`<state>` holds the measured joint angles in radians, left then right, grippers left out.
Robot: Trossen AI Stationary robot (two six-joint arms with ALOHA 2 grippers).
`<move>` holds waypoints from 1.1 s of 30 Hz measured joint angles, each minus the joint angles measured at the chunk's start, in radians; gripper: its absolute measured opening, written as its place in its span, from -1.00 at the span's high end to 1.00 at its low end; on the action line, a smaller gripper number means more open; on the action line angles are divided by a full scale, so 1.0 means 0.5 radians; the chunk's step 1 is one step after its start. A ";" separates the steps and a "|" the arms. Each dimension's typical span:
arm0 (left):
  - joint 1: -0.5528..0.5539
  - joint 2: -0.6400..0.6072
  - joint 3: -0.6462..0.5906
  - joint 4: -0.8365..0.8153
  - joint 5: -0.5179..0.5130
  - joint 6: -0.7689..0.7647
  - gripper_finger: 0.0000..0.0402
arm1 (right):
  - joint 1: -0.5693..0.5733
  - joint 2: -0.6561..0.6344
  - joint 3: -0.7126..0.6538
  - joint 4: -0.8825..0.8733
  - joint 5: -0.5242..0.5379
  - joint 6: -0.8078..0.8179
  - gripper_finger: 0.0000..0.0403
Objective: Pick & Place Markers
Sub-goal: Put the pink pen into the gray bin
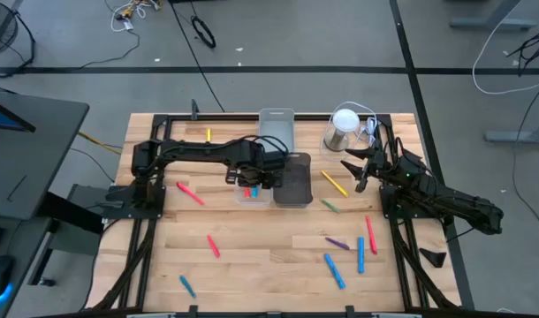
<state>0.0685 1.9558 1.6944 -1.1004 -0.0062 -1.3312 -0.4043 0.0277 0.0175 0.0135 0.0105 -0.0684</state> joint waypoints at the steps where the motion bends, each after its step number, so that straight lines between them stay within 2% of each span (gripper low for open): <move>1: -0.017 -0.013 0.001 -0.001 0.006 0.000 0.07 | 0.000 0.000 0.000 0.000 0.000 0.001 -0.03; 11: -0.192 -0.071 0.001 -0.015 0.008 -0.045 0.07 | 0.000 0.001 0.000 0.000 0.000 0.001 -0.03; 14: -0.223 -0.071 0.001 -0.014 0.009 0.055 0.07 | -0.001 0.000 0.000 0.000 0.000 0.000 -0.03; 21: -0.261 -0.071 0.001 -0.014 0.221 0.879 0.07 | -0.001 0.000 0.000 -0.001 0.000 0.000 -0.03; 33: -0.410 -0.070 0.001 -0.016 0.196 2.651 0.07 | 0.000 0.000 0.000 -0.001 0.000 0.001 -0.03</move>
<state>-0.1366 1.9207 1.6947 -1.1082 0.0918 -0.0056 -0.4042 0.0278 0.0174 0.0133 0.0105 -0.0681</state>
